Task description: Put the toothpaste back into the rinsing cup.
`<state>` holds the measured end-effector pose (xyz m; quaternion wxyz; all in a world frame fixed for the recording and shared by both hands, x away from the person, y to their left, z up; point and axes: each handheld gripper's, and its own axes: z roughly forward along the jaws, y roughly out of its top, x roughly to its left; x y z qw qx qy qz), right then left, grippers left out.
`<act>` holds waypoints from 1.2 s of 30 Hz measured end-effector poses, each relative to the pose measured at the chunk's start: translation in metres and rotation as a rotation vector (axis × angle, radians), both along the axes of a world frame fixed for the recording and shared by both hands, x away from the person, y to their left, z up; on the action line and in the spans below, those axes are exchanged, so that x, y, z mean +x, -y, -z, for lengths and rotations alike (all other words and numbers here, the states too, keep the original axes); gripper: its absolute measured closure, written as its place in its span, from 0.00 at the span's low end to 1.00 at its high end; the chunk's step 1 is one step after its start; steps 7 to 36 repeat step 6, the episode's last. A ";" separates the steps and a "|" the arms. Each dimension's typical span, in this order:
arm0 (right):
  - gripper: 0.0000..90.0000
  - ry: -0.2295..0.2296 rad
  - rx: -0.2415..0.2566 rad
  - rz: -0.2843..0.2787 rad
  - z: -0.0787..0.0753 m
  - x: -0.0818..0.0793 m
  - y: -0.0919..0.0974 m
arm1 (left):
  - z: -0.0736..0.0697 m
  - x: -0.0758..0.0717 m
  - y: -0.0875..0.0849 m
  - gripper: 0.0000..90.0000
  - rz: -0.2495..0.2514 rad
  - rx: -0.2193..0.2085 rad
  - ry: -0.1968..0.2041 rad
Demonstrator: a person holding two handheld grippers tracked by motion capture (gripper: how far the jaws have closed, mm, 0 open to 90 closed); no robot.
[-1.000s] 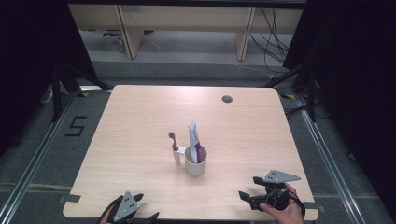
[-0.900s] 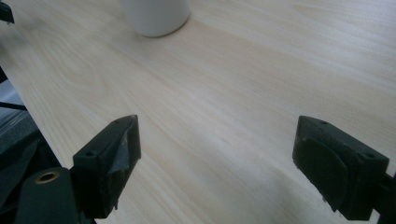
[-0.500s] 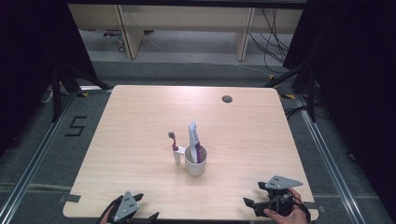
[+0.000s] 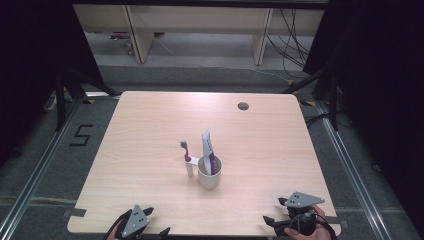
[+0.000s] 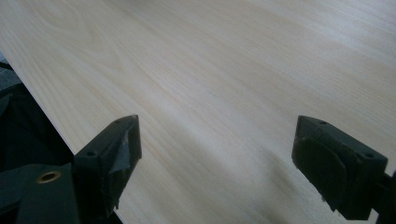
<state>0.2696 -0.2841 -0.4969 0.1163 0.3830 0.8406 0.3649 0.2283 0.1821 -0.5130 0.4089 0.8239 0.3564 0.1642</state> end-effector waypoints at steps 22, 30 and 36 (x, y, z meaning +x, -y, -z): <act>0.19 0.009 -0.003 0.003 0.000 0.002 0.004 | 0.000 0.000 0.000 0.20 0.003 0.000 -0.006; 0.19 0.009 -0.003 0.003 0.000 0.002 0.004 | 0.000 0.000 0.000 0.20 0.003 0.000 -0.006; 0.19 0.009 -0.003 0.003 0.000 0.002 0.004 | 0.000 0.000 0.000 0.20 0.003 0.000 -0.006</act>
